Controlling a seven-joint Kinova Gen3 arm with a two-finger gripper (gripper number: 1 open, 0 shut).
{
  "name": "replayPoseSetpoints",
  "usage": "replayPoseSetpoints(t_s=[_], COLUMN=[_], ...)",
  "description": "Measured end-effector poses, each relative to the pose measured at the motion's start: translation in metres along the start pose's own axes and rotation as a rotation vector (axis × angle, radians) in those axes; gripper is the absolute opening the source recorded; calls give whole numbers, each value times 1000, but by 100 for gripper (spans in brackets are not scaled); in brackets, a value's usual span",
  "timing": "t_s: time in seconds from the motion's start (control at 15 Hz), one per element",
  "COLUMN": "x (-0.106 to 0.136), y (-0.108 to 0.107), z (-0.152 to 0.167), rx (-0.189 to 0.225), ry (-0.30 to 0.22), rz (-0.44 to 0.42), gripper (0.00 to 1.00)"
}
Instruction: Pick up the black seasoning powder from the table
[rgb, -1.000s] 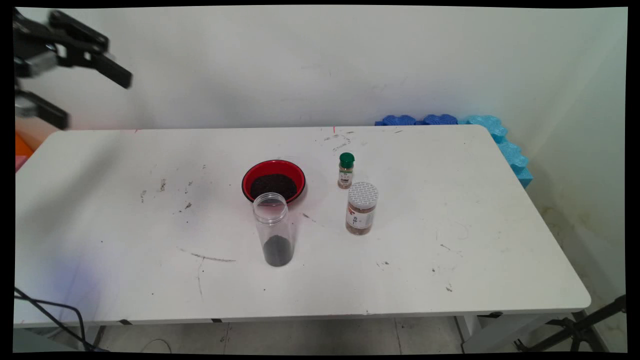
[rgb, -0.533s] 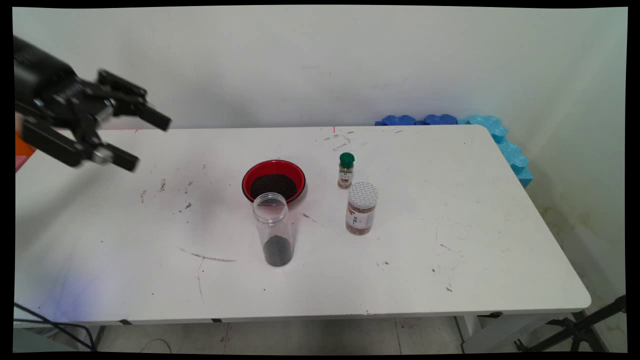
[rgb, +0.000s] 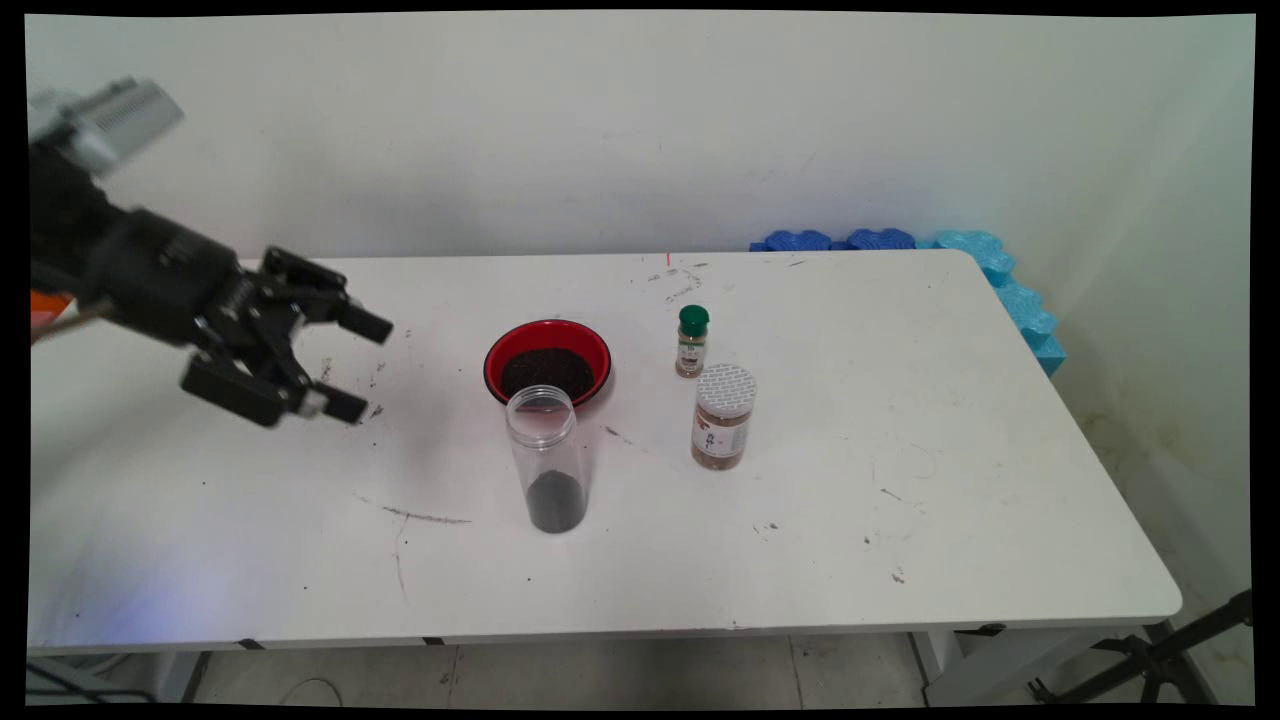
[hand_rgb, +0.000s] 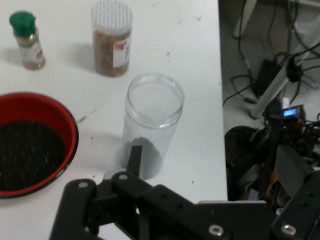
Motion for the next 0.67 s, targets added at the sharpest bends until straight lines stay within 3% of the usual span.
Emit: replayPoseSetpoints(t_s=[0.67], x=[-36], y=[-1], z=[75], rx=[57], ry=[-33], rz=[-7], gripper=[100])
